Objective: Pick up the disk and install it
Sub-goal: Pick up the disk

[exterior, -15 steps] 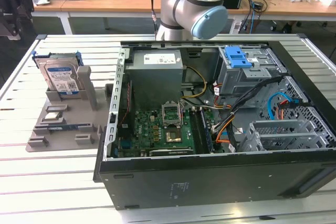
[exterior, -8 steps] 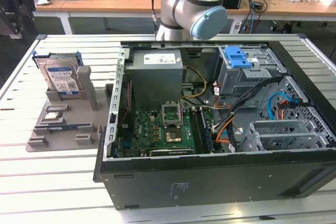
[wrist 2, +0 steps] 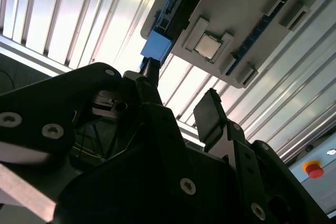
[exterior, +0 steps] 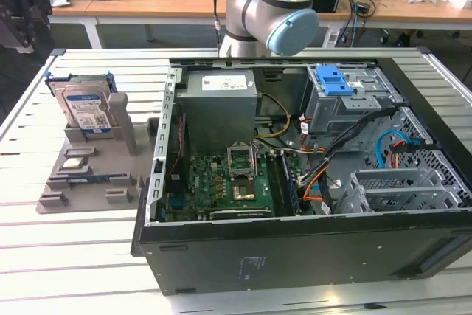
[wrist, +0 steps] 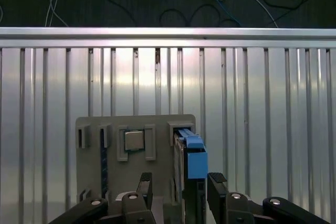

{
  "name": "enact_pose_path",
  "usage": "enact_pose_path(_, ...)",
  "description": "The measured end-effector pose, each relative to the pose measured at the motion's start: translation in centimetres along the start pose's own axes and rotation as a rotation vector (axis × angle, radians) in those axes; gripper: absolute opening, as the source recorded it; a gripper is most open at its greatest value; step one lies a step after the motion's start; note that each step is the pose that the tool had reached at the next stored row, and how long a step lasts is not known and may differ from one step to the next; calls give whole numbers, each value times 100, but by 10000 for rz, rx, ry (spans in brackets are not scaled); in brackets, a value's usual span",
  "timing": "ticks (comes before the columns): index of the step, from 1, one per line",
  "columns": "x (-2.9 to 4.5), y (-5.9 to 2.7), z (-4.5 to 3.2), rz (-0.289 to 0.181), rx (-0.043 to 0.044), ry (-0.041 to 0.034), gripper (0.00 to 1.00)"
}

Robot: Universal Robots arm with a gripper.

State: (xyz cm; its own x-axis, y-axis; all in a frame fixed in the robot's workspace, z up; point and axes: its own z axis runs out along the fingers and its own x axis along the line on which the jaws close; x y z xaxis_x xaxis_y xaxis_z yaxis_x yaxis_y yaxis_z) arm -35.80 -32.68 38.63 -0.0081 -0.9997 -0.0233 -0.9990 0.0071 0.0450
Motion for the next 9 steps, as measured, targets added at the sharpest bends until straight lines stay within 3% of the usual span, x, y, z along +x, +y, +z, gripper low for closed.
enact_pose_path(9, -37, -2, 26, 0, -1, 0, 54)
